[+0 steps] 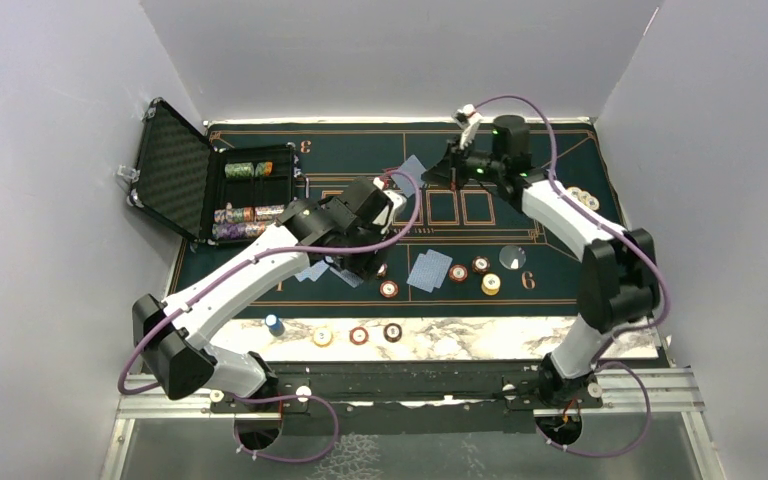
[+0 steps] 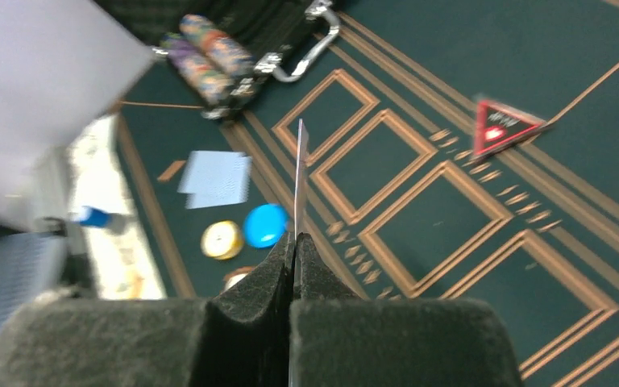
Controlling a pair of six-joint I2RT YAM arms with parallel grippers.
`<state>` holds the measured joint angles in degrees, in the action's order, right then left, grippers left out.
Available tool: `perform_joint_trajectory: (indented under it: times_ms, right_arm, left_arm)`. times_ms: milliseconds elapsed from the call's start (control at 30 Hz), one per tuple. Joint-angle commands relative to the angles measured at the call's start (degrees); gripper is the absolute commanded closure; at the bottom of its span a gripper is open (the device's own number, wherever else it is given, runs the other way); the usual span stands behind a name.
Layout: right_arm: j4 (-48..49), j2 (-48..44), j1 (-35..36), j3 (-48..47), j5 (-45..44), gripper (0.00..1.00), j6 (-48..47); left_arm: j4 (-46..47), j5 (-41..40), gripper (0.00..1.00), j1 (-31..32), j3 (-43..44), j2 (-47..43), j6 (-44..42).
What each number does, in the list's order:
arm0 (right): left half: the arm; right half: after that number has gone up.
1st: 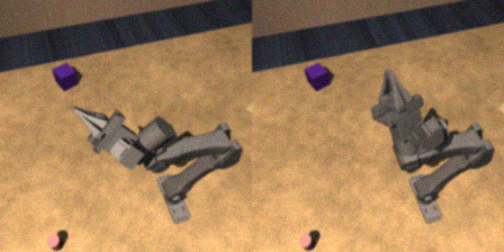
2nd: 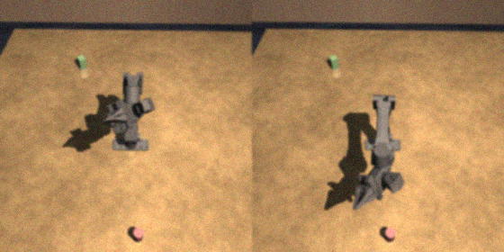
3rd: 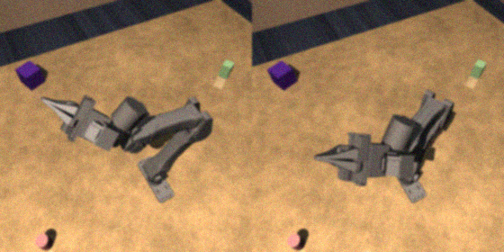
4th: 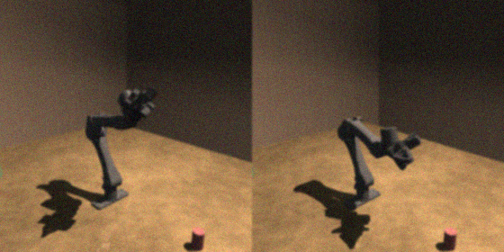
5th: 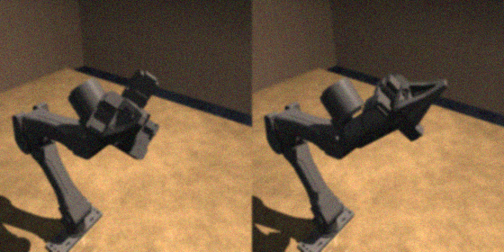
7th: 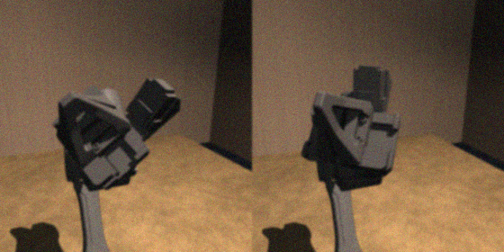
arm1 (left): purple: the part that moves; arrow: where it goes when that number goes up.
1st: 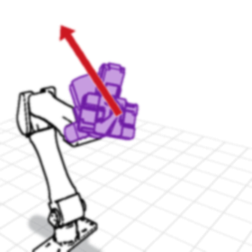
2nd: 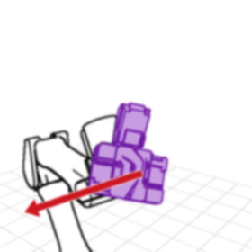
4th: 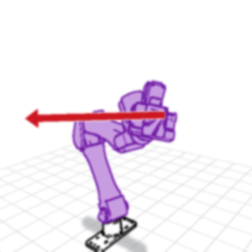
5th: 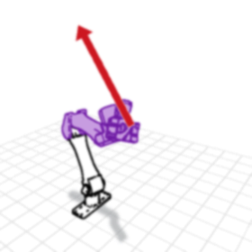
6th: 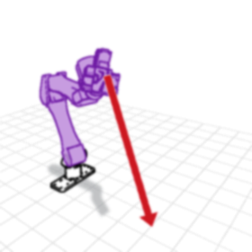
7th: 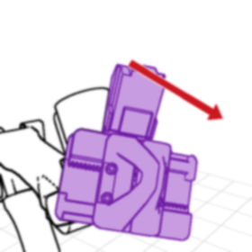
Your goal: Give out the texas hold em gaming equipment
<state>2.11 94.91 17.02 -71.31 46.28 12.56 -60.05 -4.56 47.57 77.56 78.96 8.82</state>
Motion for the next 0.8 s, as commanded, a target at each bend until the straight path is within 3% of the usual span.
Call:
perform_joint_trajectory:
  times_ms: [0, 133, 400, 633, 767]
  right_arm:
    - [-2.2, 8.2, 4.1, -6.3, -13.5, 0.99, -24.2]
    - [0.9, 13.7, 7.1, -9.2, -17.6, 0.99, -38.2]
    - [14.3, 16.5, 11.1, -1.6, -22.9, 0.99, -61.9]
    - [24.7, 21.1, 20.2, 2.0, -31.2, 0.99, -71.0]
    - [23.9, 25.7, 23.8, -0.8, -33.2, 0.99, -72.0]
  left_arm:
    - [-2.9, -1.0, 1.00, -1.1, 4.6, -0.7, 2.8]
    - [-6.1, -1.1, 1.00, -2.2, 7.8, -0.5, 3.7]
    - [-10.2, -0.4, 1.00, -5.7, 9.8, -0.6, 4.7]
    - [-12.4, 1.5, 1.00, -11.3, 13.9, 0.7, 3.4]
    - [-13.7, 2.9, 1.00, -13.9, 16.4, 2.3, 2.8]
